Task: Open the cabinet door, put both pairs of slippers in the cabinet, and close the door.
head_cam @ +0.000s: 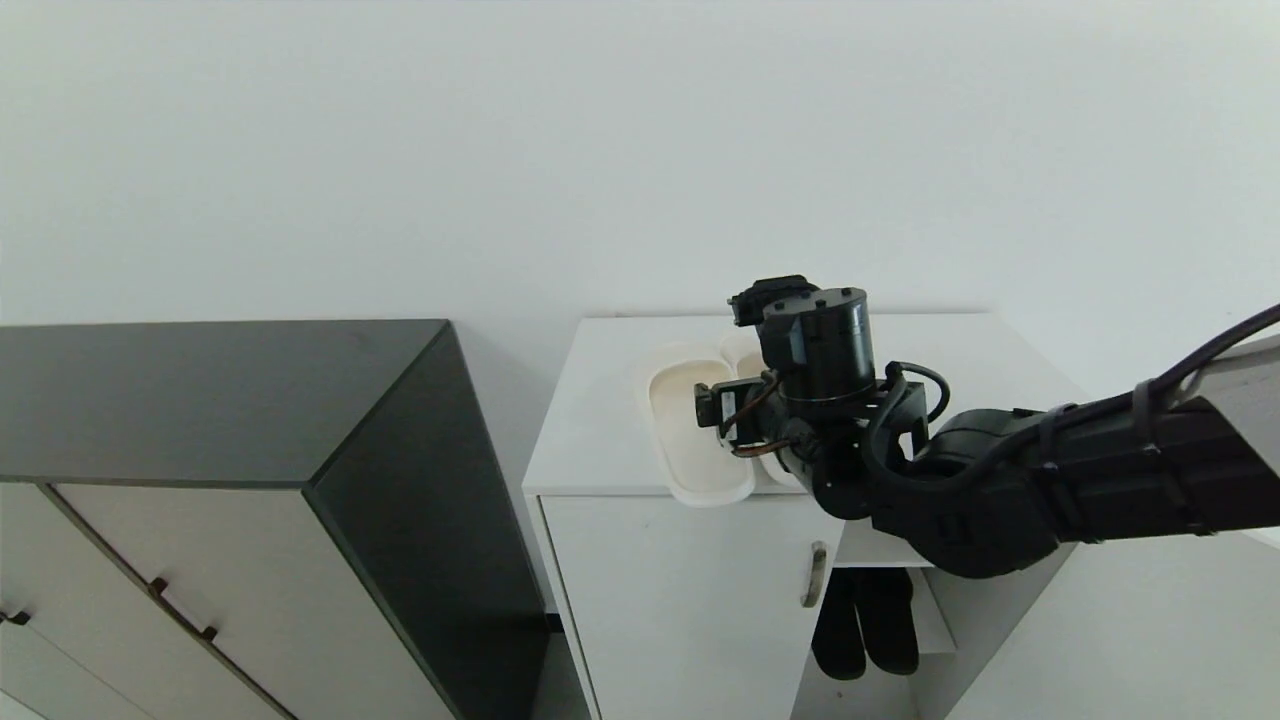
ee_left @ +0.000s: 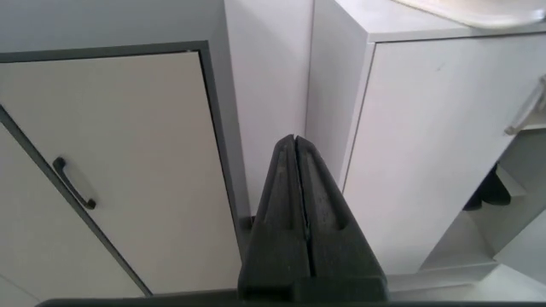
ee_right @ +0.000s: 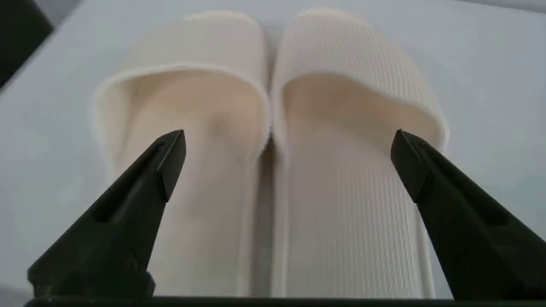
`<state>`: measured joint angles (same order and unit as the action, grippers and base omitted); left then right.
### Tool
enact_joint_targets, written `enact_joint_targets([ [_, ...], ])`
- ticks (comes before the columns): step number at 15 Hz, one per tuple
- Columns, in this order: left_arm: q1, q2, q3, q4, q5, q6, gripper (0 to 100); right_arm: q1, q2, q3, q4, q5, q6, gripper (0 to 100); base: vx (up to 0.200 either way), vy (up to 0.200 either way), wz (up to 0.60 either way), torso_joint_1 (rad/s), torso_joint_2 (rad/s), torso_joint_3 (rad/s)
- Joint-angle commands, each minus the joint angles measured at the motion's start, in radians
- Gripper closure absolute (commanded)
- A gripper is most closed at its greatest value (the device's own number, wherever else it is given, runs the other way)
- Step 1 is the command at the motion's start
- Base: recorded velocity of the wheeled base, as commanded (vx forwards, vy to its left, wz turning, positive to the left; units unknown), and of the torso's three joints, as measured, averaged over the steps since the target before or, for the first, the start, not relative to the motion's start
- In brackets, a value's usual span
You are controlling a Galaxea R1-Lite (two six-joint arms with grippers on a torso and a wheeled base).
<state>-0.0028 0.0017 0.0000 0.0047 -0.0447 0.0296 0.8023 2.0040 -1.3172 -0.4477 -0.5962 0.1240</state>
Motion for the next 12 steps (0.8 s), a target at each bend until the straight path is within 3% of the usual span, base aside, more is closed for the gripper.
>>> enact_joint_targets([
  [1,0.000,0.000,0.000,0.000,0.000,0.001,100,0.001,0.041,-0.004,-0.019,0.004,-0.001,0,0.000,0.000,0.00,0.000,0.00,0.000],
  [12,0.000,0.000,0.000,0.000,0.000,0.000,100,-0.068,0.203,-0.209,-0.031,0.095,-0.006,0,0.000,0.000,0.00,0.000,0.00,0.000],
])
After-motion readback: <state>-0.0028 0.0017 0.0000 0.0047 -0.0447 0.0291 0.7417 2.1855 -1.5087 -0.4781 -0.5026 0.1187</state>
